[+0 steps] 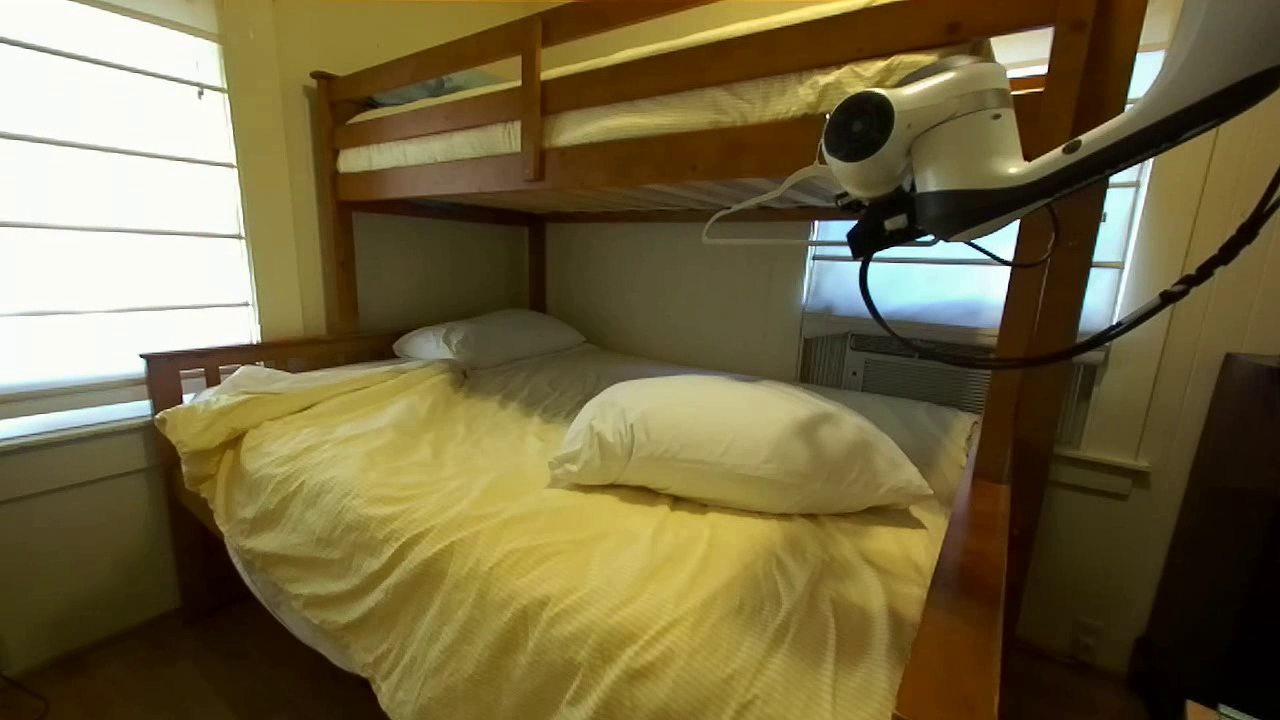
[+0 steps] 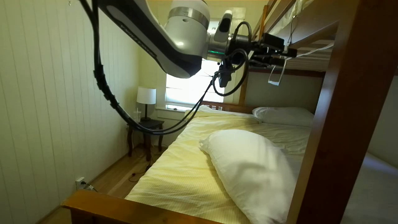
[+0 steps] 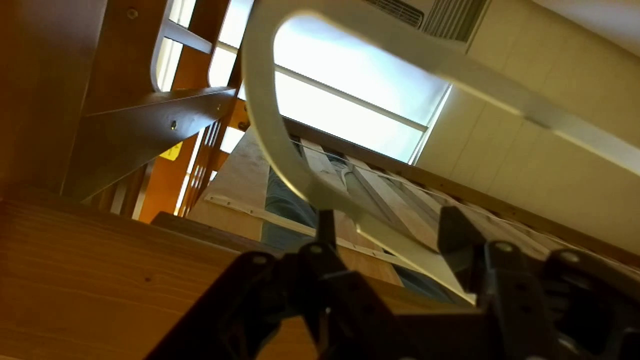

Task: Put the hanger on the bed

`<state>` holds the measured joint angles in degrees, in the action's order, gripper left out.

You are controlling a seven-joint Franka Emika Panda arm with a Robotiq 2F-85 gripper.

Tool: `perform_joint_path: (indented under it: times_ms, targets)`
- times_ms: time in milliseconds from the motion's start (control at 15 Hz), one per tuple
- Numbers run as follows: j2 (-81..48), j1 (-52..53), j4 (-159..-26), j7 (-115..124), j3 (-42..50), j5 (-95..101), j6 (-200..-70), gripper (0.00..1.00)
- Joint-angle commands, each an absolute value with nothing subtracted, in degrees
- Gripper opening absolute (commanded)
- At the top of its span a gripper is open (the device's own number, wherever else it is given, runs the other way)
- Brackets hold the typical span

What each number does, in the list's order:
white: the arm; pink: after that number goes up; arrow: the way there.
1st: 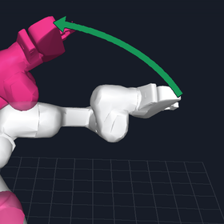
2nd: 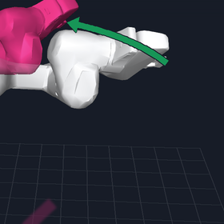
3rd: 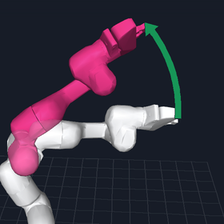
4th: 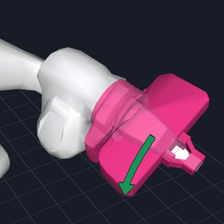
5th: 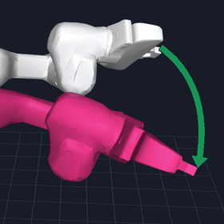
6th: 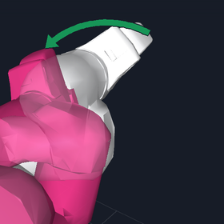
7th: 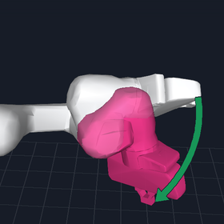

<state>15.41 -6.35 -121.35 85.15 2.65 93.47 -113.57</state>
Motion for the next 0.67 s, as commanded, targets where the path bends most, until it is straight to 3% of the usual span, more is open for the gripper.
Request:
perform_joint_path:
  times_ms: [0, 133, 267, 400, 600]
  targets:
    - [15.0, -5.1, -121.9, 87.0, 3.2, 95.6, -111.7, 0.59]
    - [14.8, -5.1, -121.9, 87.1, 3.2, 95.7, -111.3, 0.6]
    - [14.7, -5.0, -121.8, 87.3, 3.2, 95.8, -110.8, 0.52]
    - [14.6, -4.9, -121.8, 87.4, 3.2, 95.8, -110.4, 0.27]
    - [14.7, -4.8, -121.7, 87.5, 3.1, 96.2, -110.1, 0.06]
